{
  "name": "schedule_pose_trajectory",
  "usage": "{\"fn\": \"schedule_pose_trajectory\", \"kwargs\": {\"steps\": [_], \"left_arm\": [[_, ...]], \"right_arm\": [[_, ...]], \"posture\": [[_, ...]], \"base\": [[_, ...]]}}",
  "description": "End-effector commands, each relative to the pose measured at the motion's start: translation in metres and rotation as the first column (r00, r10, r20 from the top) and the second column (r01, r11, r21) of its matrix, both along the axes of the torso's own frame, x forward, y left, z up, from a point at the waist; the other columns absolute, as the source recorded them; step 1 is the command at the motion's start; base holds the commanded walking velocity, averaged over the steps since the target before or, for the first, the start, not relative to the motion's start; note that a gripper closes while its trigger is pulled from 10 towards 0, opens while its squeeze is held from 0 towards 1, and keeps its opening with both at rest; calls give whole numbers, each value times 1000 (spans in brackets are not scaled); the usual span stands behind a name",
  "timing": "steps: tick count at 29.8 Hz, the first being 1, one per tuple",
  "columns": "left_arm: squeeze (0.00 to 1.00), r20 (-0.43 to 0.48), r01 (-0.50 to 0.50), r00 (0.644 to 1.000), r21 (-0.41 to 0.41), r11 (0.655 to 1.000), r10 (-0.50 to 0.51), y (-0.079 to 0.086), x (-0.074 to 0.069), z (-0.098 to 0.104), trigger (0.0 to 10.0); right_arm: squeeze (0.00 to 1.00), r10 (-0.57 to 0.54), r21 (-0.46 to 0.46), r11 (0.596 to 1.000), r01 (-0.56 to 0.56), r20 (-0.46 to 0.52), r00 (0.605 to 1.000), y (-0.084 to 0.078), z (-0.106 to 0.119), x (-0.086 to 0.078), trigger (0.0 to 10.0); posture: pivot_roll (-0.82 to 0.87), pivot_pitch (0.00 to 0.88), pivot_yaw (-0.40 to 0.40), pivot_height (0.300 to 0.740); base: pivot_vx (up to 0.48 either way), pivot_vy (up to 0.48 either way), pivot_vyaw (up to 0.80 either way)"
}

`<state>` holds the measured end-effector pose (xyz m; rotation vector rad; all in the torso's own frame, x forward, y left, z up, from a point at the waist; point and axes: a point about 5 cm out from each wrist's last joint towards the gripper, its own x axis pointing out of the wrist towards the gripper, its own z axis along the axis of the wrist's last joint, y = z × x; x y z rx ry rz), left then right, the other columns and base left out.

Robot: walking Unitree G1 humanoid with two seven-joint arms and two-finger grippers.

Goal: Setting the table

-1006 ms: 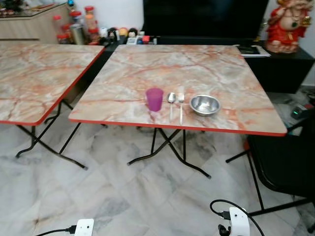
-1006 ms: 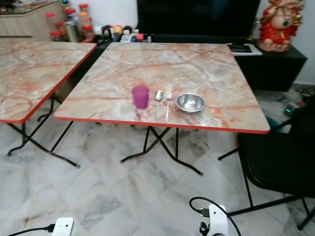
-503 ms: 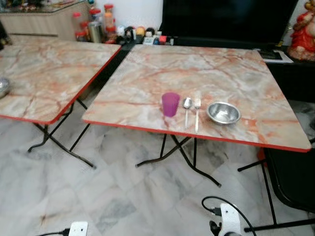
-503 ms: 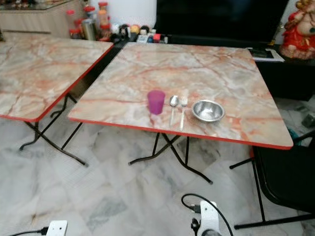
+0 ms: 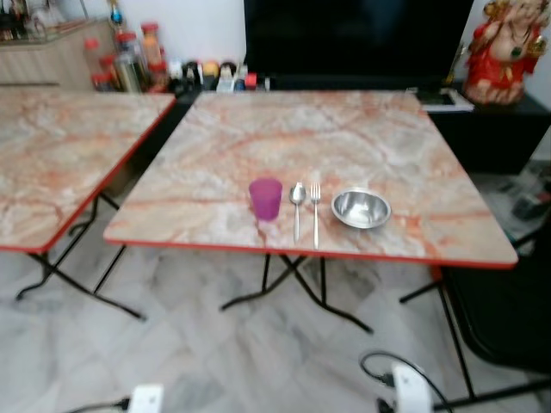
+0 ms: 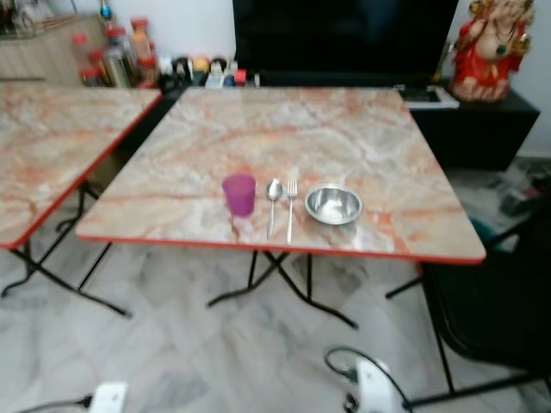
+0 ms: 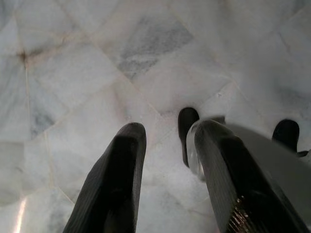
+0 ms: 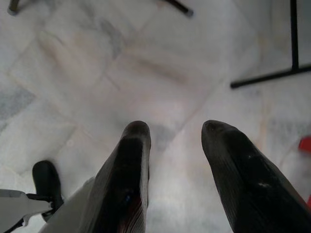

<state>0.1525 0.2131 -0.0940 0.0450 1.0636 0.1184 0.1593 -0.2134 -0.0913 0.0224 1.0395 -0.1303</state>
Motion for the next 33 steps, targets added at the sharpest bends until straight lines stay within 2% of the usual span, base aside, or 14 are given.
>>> {"fn": "schedule_pose_trajectory", "kwargs": {"steps": [1, 16, 24, 33], "left_arm": [[0, -17, -7, 1000, 27, 1000, 7, 12, -5, 0, 10000], [0, -5, -1, 1000, 25, 1000, 1, 13, 2, 3, 10000], [0, -2, 12, 1000, 18, 1000, -12, 9, 6, 4, 10000], [0, -2, 12, 1000, 16, 1000, -12, 8, 6, 4, 10000]], "right_arm": [[0, 14, 28, 999, -15, 34, 999, 14, 3, 11, 10000], [0, 7, 33, 999, -9, 32, 999, 15, 2, 12, 10000], [0, 24, 14, 1000, -25, 42, 999, 14, 4, 15, 10000], [0, 30, 11, 999, -32, 98, 995, 7, 9, 20, 10000]], "posture": [[-23, 0, -9, 740], [-23, 0, -5, 740], [-34, 0, -2, 740], [-34, 0, -2, 740]], "base": [[274, 0, 0], [287, 0, 0], [0, 0, 0], [0, 0, 0]]}}
